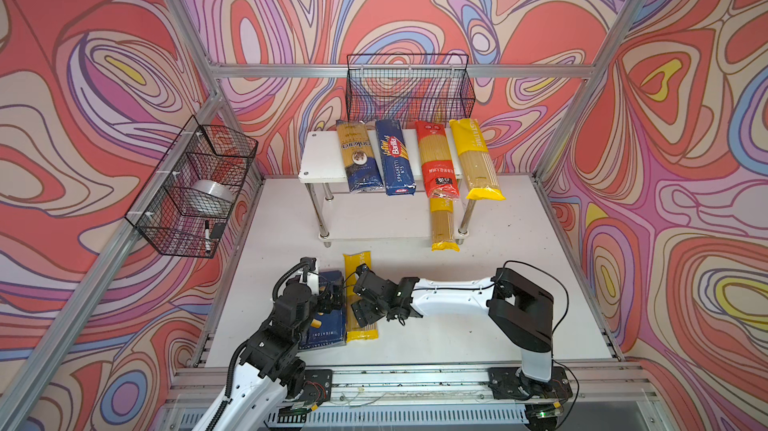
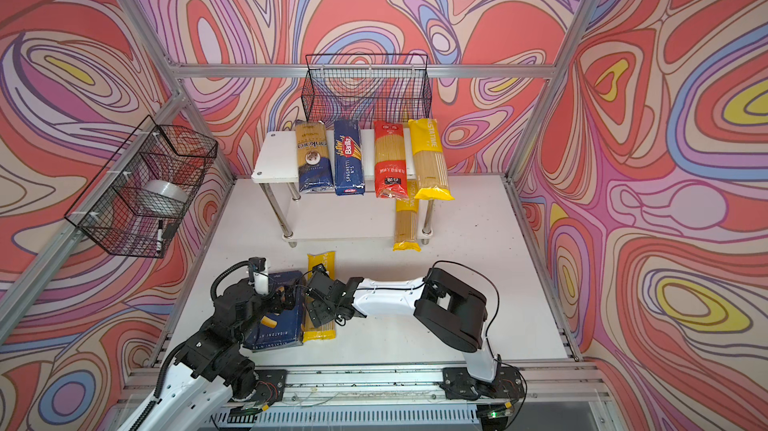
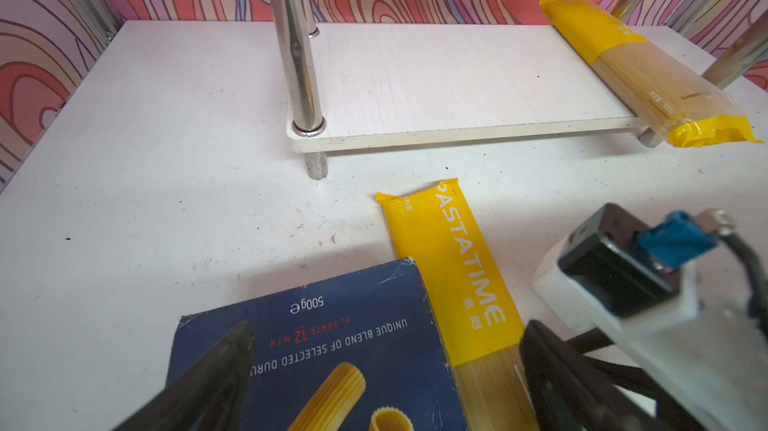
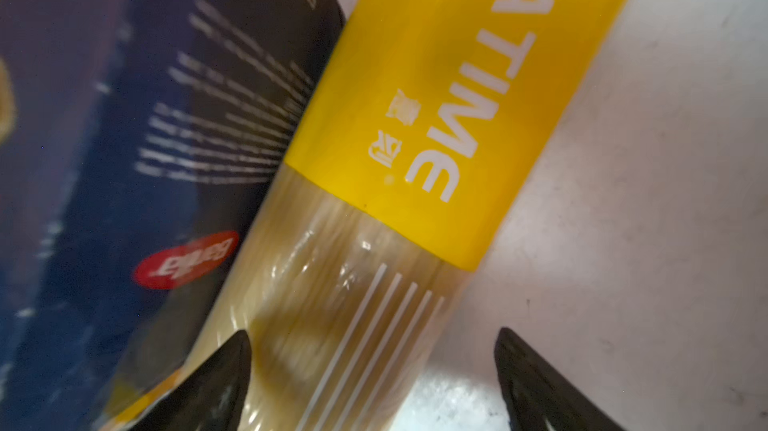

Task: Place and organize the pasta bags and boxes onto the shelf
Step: 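Lower the right gripper over the PASTATIME bag beside the blue box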

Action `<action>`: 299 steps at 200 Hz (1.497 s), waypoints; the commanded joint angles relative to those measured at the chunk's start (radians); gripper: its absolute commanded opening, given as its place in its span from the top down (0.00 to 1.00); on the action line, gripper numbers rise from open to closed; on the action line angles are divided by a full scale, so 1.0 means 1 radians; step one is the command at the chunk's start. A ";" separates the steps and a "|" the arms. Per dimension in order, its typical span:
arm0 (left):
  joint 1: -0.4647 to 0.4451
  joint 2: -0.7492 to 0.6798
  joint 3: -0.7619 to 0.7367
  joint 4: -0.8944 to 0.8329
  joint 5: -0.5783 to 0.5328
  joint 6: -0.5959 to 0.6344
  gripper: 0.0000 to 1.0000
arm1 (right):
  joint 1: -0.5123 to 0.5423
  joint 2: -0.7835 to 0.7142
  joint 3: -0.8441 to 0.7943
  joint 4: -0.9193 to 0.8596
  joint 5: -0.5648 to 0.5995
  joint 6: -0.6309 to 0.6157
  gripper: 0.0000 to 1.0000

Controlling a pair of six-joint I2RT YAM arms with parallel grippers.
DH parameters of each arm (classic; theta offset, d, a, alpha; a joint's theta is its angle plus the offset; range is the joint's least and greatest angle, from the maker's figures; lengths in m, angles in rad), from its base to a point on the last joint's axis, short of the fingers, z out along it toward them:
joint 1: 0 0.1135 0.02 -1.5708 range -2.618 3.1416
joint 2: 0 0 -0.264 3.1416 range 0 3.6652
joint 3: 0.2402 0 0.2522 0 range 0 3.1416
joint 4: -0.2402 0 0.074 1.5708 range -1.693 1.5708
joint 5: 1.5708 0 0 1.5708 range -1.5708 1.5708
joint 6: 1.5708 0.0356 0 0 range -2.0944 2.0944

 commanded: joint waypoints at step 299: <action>0.006 -0.048 0.000 -0.001 0.010 0.017 0.00 | -0.049 -0.042 -0.130 0.123 -0.037 0.006 0.04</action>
